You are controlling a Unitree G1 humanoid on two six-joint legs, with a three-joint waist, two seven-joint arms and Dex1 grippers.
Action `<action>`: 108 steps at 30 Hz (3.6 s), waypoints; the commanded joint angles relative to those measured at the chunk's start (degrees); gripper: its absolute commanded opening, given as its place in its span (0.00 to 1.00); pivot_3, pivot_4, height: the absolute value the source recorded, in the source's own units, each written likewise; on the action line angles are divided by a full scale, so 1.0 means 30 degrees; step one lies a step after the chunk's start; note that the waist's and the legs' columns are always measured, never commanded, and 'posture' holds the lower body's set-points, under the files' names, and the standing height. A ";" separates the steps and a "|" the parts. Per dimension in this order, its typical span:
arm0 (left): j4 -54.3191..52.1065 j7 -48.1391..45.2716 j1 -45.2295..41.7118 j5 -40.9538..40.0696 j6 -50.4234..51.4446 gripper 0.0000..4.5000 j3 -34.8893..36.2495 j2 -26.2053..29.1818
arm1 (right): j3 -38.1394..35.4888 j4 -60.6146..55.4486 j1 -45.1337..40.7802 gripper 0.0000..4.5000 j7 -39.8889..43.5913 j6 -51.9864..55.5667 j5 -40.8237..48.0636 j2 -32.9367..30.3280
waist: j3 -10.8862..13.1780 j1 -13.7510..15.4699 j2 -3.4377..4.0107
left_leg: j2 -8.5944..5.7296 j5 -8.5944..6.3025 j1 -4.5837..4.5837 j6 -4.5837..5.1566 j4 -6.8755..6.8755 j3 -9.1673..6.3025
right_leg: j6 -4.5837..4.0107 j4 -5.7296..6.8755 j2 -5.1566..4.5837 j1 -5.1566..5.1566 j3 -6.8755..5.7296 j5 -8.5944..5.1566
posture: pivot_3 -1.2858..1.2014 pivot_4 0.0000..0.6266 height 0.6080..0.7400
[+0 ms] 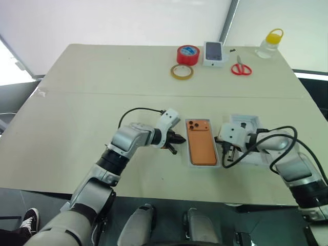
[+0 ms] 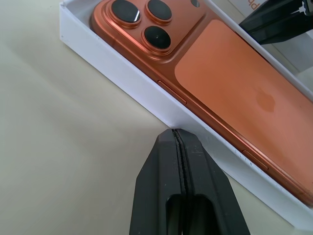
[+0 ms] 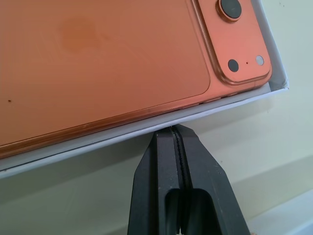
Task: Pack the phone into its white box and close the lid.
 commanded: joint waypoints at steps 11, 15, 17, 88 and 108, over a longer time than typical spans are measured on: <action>-0.0345 -0.0605 0.0528 0.0481 -0.0964 0.01 0.1227 0.0566 | 0.0429 0.0729 -0.0835 0.00 0.0319 -0.1883 -0.0559 -0.0936 | 0.0015 -0.0290 -0.0013 | 0.0009 0.0001 0.0000 -0.0002 -0.0006 0.0000 | 0.0000 0.0019 0.0011 -0.0018 0.0005 0.0000 | 0.52 0.24 1.00; -0.0547 0.0024 0.0842 0.0505 -0.1883 0.01 0.2304 0.0868 | 0.0261 0.1798 -0.1091 0.00 0.0554 -0.2147 -0.0517 -0.1406 | 0.0018 -0.0513 -0.0018 | 0.0008 0.0002 0.0000 -0.0002 0.0006 -0.0003 | -0.0001 0.0024 0.0009 -0.0012 0.0001 0.0001 | 0.52 0.24 1.00; -0.1102 0.0286 0.1146 0.0287 -0.2135 0.01 0.2984 0.1034 | -0.0011 0.2095 -0.0803 0.00 0.0840 -0.2272 -0.0304 -0.1822 | 0.0019 -0.0560 -0.0018 | 0.0011 0.0004 0.0002 -0.0005 0.0007 -0.0002 | -0.0002 0.0041 0.0013 -0.0022 0.0005 0.0002 | 0.52 0.24 1.00; -1.1170 -0.1708 1.3449 -0.1664 -1.3229 1.00 0.8127 0.6161 | -0.2987 -0.2587 -0.4784 0.71 -1.1213 2.5473 0.9379 0.0433 | 0.0045 -0.0529 0.0039 | 0.0023 -0.0095 -0.0014 0.0163 -0.0025 0.0034 | -0.0039 0.0025 -0.0027 -0.0054 0.0030 0.0014 | 0.52 0.24 1.00; -1.0463 -0.1183 1.2529 -0.1706 -1.3000 1.00 0.7964 0.6100 | -0.7318 -0.0645 -0.7626 0.01 -1.2562 2.1273 0.9941 0.5783 | 0.0046 -0.1008 0.0036 | 0.0032 -0.0093 -0.0011 0.0161 -0.0045 0.0036 | -0.0037 0.0057 0.0000 -0.0084 0.0041 0.0018 | 0.52 0.24 1.00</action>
